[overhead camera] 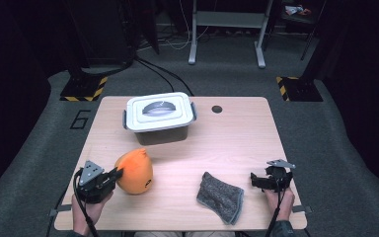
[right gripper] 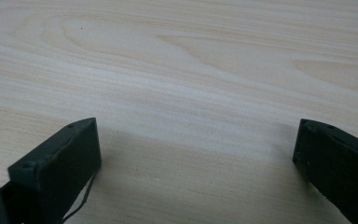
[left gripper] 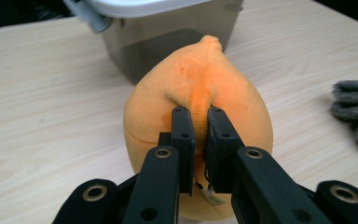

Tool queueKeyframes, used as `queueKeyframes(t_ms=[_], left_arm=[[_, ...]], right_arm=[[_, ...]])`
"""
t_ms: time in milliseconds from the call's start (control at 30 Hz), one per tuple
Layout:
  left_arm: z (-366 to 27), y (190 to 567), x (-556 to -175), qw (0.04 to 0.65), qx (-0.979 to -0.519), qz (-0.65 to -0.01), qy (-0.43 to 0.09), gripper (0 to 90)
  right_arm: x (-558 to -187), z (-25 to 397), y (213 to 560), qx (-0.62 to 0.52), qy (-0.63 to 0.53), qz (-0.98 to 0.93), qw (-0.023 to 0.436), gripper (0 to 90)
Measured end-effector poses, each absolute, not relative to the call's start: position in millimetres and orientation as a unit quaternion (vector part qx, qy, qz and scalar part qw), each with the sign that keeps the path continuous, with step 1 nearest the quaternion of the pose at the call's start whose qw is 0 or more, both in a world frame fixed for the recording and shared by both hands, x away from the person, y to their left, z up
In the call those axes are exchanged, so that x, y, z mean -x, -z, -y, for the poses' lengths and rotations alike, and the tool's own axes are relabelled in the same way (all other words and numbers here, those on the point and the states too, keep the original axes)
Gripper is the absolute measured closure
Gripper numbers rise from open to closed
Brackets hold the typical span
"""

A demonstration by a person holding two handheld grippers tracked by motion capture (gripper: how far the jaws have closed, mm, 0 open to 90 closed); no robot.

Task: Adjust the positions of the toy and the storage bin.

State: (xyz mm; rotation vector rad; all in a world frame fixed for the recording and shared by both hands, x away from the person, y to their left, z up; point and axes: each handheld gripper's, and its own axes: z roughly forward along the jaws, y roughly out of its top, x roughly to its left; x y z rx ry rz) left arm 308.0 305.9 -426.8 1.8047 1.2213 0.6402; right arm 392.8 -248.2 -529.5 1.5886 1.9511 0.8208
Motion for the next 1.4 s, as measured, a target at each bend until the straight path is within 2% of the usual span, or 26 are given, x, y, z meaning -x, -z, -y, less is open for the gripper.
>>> queueKeyframes(t_ms=[233,433,633,800,1167,1300,1400], left_arm=[[-324.8,432.8,-321.3,0.389,-0.707,-0.523,-0.274,78.4],[-341.4,439.7,-340.2,0.349,-0.698,-0.547,-0.302,63.0],[-360.2,443.1,-359.3,0.329,-0.69,-0.574,-0.296,48.1],[-368.1,439.1,-365.6,0.349,-0.675,-0.586,-0.283,37.2],[-358.3,424.7,-379.3,0.364,-0.683,-0.571,-0.273,22.0],[-351.7,416.9,-390.0,0.365,-0.682,-0.571,-0.275,12.9],[-347.2,411.7,-398.7,0.373,-0.681,-0.568,-0.275,11.8]], right_arm=[[-392.9,248.2,529.5,-0.582,-0.301,-0.715,0.245,0.0],[-392.9,248.0,529.5,-0.583,-0.301,-0.714,0.245,0.0],[-392.9,248.1,529.5,-0.582,-0.301,-0.715,0.245,0.0],[-392.8,248.2,529.5,-0.582,-0.301,-0.715,0.245,0.0],[-393.7,247.9,529.4,-0.582,-0.302,-0.714,0.245,0.0],[-394.0,248.2,529.5,-0.581,-0.303,-0.715,0.245,0.0],[-394.1,248.3,529.6,-0.58,-0.303,-0.715,0.245,0.0]])
